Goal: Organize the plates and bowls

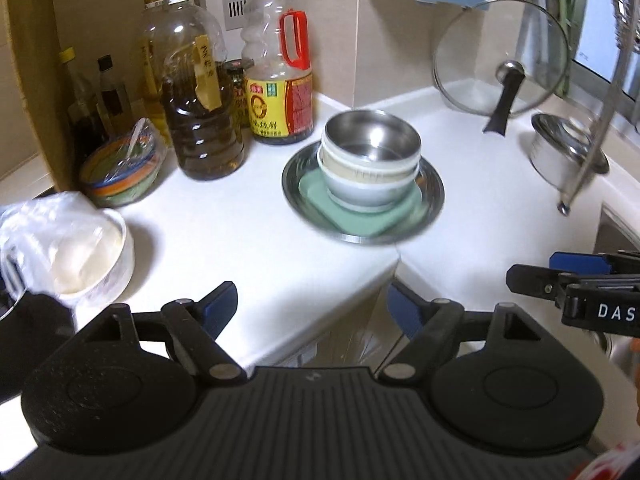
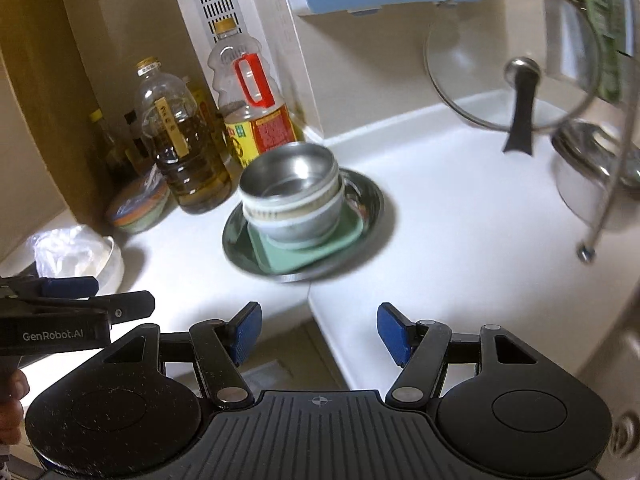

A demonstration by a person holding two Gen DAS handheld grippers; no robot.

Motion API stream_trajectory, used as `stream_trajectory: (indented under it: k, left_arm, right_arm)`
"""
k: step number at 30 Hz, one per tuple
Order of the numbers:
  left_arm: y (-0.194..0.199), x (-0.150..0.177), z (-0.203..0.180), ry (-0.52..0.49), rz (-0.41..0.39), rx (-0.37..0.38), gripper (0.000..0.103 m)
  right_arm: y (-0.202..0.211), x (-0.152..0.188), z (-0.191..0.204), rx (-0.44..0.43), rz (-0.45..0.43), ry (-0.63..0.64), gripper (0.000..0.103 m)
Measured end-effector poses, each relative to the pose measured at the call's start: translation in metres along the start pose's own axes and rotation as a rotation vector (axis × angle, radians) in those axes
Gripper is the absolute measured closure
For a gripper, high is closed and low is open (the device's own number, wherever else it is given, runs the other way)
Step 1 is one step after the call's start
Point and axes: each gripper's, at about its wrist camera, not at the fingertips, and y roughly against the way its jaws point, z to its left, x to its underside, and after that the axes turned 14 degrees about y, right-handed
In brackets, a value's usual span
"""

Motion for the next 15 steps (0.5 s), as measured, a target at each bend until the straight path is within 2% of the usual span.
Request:
stream_trajectory:
  k: [10,15]
  left_arm:
    - [0.057,0.054,0.027,-0.027,0.022,0.029,0.022]
    - [0.074,0.070,0.037,-0.025,0.032,0.030,0.022]
  right_arm:
    - [0.047,0.047,0.050,0.045,0.026,-0.072,0.039]
    - [0.066,0.061,0.070,0.042,0.034,-0.075,0.039]
